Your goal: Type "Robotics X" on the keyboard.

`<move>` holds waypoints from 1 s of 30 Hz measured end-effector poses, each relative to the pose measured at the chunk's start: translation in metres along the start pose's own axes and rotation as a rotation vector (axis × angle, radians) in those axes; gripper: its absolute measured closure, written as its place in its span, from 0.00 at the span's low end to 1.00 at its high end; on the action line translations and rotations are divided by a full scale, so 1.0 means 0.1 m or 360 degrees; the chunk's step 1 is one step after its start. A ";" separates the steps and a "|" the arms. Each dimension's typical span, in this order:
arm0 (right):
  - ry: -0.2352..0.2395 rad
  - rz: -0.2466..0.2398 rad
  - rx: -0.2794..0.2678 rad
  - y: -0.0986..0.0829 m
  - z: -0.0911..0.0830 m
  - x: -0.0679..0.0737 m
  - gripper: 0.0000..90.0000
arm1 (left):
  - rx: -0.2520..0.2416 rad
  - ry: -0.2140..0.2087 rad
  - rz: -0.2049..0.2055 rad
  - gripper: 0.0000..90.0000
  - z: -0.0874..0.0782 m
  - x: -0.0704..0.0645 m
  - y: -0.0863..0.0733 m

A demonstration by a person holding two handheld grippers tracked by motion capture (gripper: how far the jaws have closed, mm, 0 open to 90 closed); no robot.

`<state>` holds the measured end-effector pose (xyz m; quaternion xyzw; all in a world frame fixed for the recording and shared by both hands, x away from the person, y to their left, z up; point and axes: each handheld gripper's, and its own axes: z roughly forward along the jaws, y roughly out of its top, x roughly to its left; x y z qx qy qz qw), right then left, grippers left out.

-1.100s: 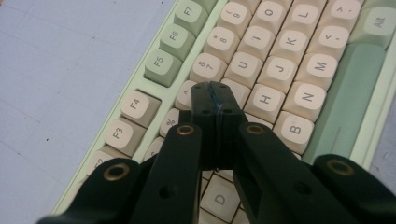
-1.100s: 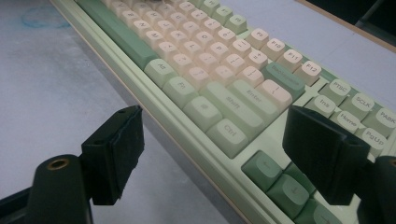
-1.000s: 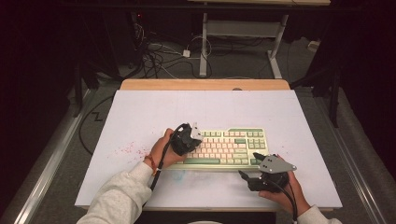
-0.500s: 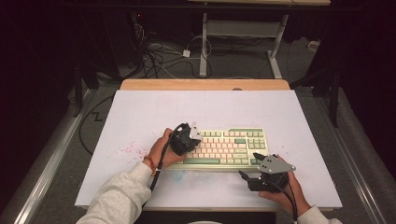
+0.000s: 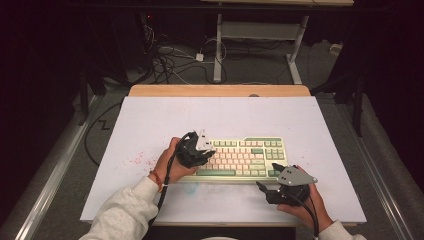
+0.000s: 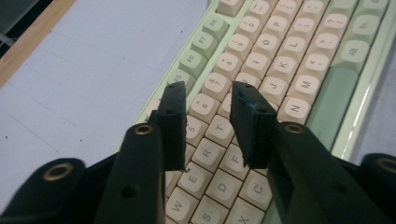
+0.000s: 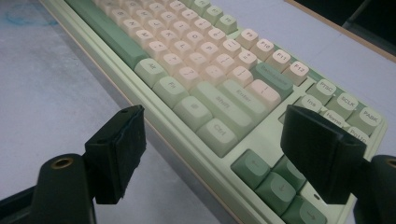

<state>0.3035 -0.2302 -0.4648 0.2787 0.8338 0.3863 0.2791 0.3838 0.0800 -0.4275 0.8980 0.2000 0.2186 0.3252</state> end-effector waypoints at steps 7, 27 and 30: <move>0.0005 -0.0006 -0.0003 0.00 0.00 0.01 0.25 | -0.0073 0.0036 0.0061 0.36 -0.10 -0.09 -0.05; -0.0014 -0.0004 -0.0008 0.01 -0.01 0.00 0.25 | -0.0268 0.0227 0.0092 0.22 -0.41 -0.15 -0.42; -0.0022 -0.0011 -0.0008 0.01 -0.01 0.00 0.26 | -0.0247 0.0284 0.0085 0.23 -0.45 -0.15 -0.50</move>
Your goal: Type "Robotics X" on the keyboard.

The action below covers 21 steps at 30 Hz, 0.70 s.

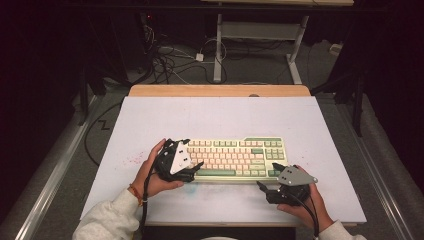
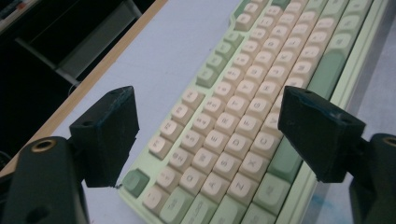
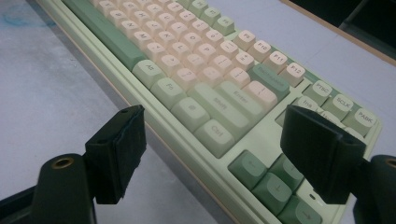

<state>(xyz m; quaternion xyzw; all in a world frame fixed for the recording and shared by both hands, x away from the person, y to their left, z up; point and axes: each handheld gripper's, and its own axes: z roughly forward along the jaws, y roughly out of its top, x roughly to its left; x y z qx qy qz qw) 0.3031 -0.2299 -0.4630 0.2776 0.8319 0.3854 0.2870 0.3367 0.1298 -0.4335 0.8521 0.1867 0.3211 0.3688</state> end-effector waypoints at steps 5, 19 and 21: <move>-0.0016 -0.0003 -0.0019 0.01 -0.02 -0.01 0.27 | 0.0000 0.0018 -0.0012 0.22 -0.09 0.01 -0.12; -0.0016 0.0026 -0.0023 0.03 -0.01 -0.04 0.30 | 0.0103 0.0087 -0.0158 0.23 -0.25 0.00 -0.59; -0.0022 0.0042 -0.0027 0.05 0.01 -0.05 0.30 | 0.0123 0.0078 -0.0162 0.23 -0.28 -0.02 -0.64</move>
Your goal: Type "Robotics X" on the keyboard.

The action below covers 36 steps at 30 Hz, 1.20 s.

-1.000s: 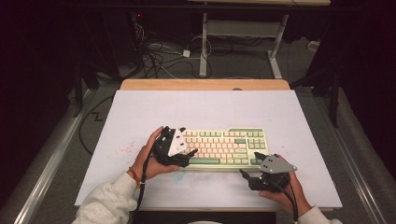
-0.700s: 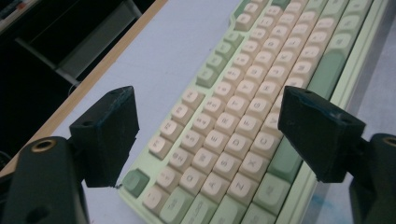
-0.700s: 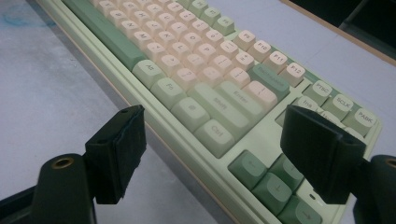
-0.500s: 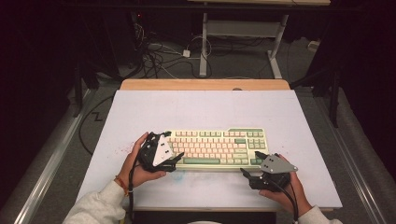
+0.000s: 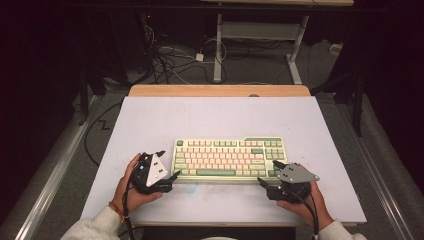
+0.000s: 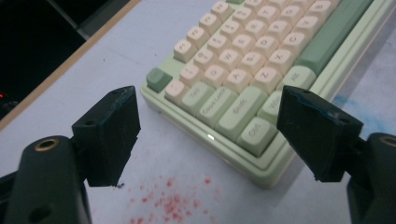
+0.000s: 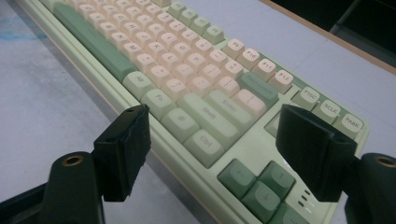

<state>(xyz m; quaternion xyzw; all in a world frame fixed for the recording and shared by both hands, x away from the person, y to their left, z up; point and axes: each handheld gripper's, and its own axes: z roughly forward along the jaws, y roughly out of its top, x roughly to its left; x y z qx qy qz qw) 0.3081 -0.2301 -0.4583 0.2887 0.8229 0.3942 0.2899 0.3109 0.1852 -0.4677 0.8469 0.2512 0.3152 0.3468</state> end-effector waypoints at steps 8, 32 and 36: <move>-0.0005 -0.0021 -0.0008 0.05 0.06 0.00 0.30 | 0.0071 -0.0029 -0.0045 0.22 -0.03 -0.03 -0.14; 0.0179 -0.0107 0.0018 0.47 0.44 -0.08 0.96 | 0.0147 -0.0036 -0.0046 0.22 0.00 -0.03 -0.19; 0.0207 -0.0141 0.0048 0.54 0.54 -0.10 1.00 | 0.0143 -0.0036 -0.0049 0.22 0.00 -0.02 -0.19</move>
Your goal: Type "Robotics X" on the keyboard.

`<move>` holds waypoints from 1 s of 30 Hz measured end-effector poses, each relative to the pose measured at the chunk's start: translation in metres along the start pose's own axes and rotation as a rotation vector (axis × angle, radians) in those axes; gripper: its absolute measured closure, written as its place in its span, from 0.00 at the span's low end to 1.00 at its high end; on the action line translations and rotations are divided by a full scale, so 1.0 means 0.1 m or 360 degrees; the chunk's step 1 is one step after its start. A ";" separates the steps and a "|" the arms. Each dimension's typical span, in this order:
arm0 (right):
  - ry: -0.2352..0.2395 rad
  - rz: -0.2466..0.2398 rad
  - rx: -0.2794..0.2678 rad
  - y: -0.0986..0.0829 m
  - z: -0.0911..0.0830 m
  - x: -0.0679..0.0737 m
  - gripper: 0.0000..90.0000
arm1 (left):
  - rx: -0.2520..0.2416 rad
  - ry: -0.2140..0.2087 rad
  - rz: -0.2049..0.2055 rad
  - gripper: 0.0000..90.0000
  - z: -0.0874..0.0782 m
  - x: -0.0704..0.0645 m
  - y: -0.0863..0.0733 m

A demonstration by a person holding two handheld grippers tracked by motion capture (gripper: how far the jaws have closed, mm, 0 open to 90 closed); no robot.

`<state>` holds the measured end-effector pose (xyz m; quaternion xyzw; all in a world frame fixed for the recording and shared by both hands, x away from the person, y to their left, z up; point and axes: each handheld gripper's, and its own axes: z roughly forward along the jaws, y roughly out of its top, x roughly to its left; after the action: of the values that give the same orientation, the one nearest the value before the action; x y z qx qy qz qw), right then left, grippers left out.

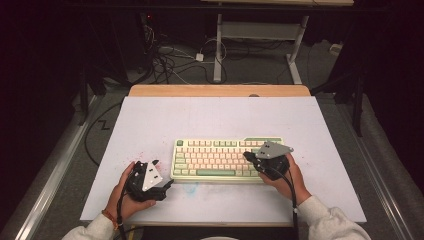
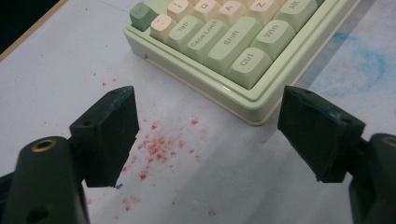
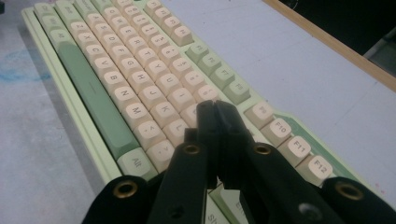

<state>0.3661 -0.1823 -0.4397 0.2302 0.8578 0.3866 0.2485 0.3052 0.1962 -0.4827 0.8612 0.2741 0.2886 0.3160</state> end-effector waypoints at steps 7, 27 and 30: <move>0.0017 0.0000 0.0031 0.17 0.12 -0.08 1.00 | -0.0004 0.0003 -0.0003 0.22 -0.01 0.01 0.00; 0.0122 -0.0082 0.0180 0.35 0.56 0.09 1.00 | -0.0002 -0.0014 0.0002 0.22 0.00 0.00 0.00; 0.0115 -0.0064 0.0198 0.34 0.58 0.09 1.00 | 0.0001 -0.0015 -0.0002 0.22 0.00 0.01 0.00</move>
<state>0.4014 -0.1249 -0.4491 0.2139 0.8930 0.3356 0.2103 0.3054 0.1967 -0.4825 0.8625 0.2734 0.2843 0.3172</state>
